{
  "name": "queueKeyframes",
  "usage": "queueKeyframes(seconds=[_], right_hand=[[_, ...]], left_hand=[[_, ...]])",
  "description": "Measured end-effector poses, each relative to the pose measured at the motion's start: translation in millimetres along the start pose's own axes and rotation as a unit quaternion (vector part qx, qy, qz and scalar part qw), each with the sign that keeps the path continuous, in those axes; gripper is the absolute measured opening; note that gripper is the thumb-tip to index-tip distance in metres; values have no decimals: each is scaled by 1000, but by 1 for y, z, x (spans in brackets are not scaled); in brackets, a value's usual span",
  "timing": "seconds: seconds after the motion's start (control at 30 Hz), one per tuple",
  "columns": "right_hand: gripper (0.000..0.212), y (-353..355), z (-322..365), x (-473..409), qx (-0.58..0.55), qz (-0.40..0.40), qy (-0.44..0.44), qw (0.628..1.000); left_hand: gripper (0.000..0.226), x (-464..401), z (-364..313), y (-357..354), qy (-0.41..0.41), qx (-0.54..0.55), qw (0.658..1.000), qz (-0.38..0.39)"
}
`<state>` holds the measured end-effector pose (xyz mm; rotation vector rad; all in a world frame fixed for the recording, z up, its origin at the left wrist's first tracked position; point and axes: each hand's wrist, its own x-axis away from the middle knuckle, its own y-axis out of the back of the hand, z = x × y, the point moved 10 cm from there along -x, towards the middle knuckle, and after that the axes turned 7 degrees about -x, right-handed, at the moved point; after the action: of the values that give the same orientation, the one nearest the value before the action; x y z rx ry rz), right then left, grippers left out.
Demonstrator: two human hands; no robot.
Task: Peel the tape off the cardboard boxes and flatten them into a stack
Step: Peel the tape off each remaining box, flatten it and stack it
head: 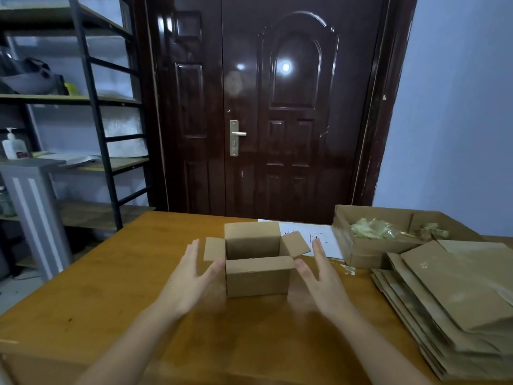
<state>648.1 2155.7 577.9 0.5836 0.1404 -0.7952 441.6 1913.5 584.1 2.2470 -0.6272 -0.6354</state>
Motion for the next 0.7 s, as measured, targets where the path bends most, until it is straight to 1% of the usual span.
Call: queueKeyframes(seconds=[0.07,0.13,0.2,0.23,0.27,0.3,0.33,0.4,0.47,0.57,0.7], right_hand=[[107,-6,-13,7,3,21,-29,999],[103,-19,-19,13,24,69,-56,996],[83,-35,-16,18,37,115,-54,991],[72,-41,-12,20,46,126,-44,990],[64,-44,-7,21,55,126,-33,990],[62,-44,-3,21,55,118,-20,991],[66,-43,1,21,45,106,-6,993],[78,-39,10,22,23,84,21,996],[81,-34,14,21,6,73,35,997],[76,-25,16,20,-23,55,31,998],[67,-11,27,17,-64,33,41,997]], left_hand=[[127,10,11,-14,5,-8,1000,29],[120,16,13,-31,-10,-22,998,63],[111,19,10,-48,-26,-52,995,84],[106,20,7,-55,-32,-68,994,84],[99,19,3,-58,-38,-78,993,73],[91,19,-2,-59,-44,-87,994,51],[86,18,-6,-56,-50,-95,994,23],[84,16,-14,-49,-60,-111,992,-20],[80,13,-20,-43,-69,-108,991,-46],[79,12,-28,-37,-86,-79,992,-56],[78,16,-43,-33,-129,-46,989,-52]])
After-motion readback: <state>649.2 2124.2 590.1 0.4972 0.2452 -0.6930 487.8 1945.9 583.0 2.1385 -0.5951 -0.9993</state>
